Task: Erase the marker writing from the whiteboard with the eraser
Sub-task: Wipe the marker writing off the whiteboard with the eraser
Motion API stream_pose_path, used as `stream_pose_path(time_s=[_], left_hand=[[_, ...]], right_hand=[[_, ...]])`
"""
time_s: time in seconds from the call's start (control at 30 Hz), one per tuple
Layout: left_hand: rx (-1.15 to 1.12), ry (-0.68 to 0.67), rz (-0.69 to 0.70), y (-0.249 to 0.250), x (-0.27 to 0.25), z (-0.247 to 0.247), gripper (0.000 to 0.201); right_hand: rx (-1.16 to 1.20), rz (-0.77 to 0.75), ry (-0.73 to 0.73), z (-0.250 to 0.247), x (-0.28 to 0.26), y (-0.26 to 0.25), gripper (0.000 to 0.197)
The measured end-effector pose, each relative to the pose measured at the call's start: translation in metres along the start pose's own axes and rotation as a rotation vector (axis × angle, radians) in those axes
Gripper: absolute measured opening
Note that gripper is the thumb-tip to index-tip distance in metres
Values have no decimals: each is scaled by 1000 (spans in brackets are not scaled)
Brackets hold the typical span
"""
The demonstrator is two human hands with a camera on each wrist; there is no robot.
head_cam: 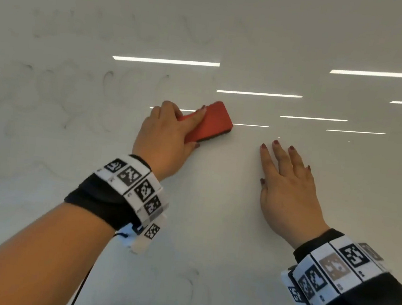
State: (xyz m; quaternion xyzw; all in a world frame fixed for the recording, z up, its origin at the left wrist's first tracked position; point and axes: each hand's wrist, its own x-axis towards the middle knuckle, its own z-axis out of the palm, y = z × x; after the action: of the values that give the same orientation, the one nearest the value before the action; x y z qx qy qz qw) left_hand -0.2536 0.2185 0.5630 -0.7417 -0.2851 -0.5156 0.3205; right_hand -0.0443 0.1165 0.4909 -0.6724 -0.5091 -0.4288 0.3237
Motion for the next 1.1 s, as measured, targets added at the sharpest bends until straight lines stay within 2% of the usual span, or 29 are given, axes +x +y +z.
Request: stream_pose_path(time_s=[0.1,0.23,0.37,0.57,0.7,0.83,0.9,1.1], left_hand=[[-7,4,-7,-4,4,0,67],[-20,-1,34,2,-23,9,66],[-59,21,114,14,-67,21,69],[-90,-80,255,38,-136,35,74],[-51,-76,328,37,-140,34,72],[-70,10,135,9,-93,20,70],[-59,-4,52,-4,-77,14,67],[-73,1,30,6,-95,23,69]], right_hand=[[-5,-4,22,7,-10,-4,62],[-15,-17,37,17,-23,-9,63],[1,-21,30,18,-28,-9,64],[18,-29,-26,12,-29,-2,67],[13,-33,-42,11,-30,2,68],[2,-20,-60,12,-31,2,71],[2,-14,-64,13,-32,2,72],[3,-18,-50,22,-47,-1,76]])
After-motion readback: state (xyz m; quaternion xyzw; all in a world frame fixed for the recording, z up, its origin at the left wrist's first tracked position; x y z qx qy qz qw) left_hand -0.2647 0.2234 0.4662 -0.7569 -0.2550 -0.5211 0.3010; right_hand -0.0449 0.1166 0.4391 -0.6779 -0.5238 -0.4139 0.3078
